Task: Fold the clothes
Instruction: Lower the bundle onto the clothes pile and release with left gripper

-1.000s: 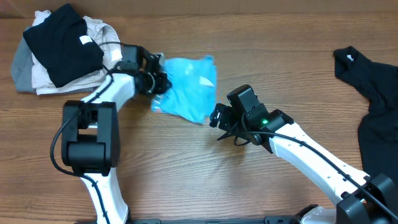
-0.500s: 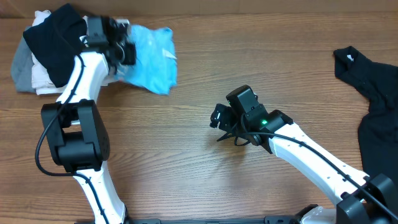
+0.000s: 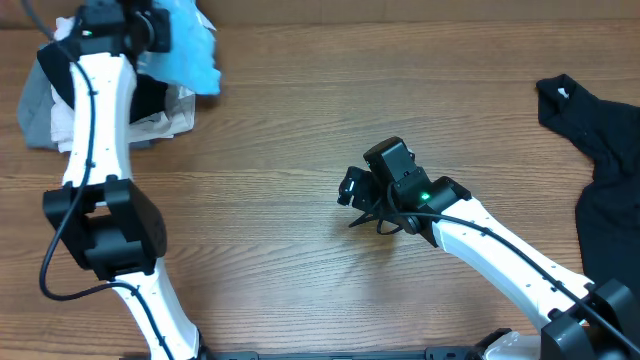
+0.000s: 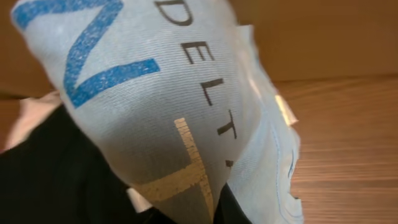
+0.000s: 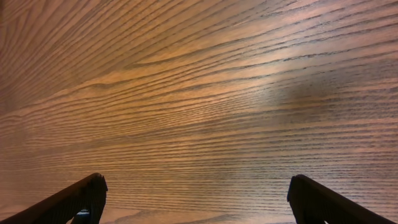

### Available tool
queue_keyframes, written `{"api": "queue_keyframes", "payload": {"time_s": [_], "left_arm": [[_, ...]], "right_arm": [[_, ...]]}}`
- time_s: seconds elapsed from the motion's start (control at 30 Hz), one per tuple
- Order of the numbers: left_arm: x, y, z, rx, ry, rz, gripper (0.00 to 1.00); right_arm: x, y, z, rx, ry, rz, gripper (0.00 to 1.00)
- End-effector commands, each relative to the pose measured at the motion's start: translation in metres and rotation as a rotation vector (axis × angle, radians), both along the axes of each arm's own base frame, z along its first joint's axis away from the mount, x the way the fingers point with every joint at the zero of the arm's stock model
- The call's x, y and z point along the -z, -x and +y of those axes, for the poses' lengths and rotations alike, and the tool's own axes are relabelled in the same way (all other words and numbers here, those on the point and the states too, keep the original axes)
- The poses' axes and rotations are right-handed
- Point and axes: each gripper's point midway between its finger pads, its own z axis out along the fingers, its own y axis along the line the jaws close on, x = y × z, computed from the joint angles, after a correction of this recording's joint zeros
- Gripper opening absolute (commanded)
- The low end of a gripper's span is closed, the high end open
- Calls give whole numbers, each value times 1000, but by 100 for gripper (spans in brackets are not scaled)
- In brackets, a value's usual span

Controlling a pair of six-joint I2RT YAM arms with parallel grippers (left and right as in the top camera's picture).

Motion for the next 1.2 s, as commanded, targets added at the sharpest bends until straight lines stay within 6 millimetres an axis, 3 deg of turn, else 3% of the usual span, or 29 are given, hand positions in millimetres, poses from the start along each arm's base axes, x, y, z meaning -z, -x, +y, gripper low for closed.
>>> {"api": "queue_keyframes", "payload": {"time_s": [0.0, 0.27, 0.43, 0.5, 0.63, 0.67, 0.87, 1.03, 1.1, 1.17], "left_arm": [[-4, 9, 48, -85, -39, 8, 5], [7, 46, 139, -267, 8, 47, 9], [20, 65, 166, -308, 120, 58, 13], [28, 70, 173, -313, 155, 67, 32], [45, 74, 179, -334, 204, 94, 95], [52, 74, 180, -340, 215, 104, 100], [77, 75, 176, -387, 283, 157, 100], [56, 71, 171, -382, 281, 110, 98], [46, 68, 165, -354, 294, 86, 89], [39, 62, 152, -302, 330, 62, 70]], "right_arm": [[0, 0, -1, -1, 12, -12, 98], [0, 0, -1, 0, 12, -12, 98], [0, 0, -1, -1, 11, -12, 98], [0, 0, -1, -1, 11, -11, 98], [0, 0, 0, -2, 9, -10, 98], [0, 0, 0, -3, 8, -9, 98], [0, 0, 0, -3, 8, -9, 98], [0, 0, 0, -3, 8, -9, 98], [0, 0, 0, -3, 8, -9, 98], [0, 0, 0, -3, 8, -9, 98]]}}
